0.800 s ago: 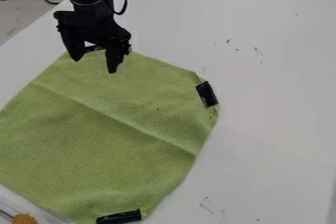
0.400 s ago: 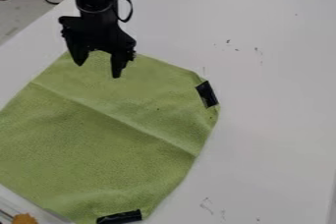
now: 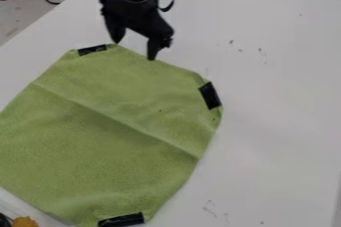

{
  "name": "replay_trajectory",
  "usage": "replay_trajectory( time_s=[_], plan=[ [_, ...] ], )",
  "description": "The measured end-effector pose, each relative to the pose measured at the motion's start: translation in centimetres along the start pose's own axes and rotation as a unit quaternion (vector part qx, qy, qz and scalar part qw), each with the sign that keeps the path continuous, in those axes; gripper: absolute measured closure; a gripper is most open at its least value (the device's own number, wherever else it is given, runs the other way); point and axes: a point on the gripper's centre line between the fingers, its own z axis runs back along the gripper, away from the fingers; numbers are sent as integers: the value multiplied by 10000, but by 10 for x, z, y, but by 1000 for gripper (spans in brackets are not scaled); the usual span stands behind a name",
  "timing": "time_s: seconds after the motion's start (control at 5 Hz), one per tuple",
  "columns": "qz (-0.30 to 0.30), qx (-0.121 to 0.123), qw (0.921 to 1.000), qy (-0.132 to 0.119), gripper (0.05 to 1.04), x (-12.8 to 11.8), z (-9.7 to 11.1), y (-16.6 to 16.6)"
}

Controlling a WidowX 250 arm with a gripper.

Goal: Fold the laundry into a triangle

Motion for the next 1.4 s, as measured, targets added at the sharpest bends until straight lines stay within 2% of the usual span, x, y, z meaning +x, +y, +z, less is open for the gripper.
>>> replay_trajectory(
  time_s=[0.2,0.4,0.6,1.0,1.2,1.4],
  plan=[
    [-55,-255,9996,113,83,17,-5,-39],
    [40,-611,9979,220,83,21,-18,-75],
    [245,-807,9957,384,83,17,-32,-96],
    [549,-830,9936,539,83,4,-57,-106],
    [379,-968,9927,613,137,16,-64,-108],
    [180,-1087,9917,659,404,25,-67,-111]
  ],
)
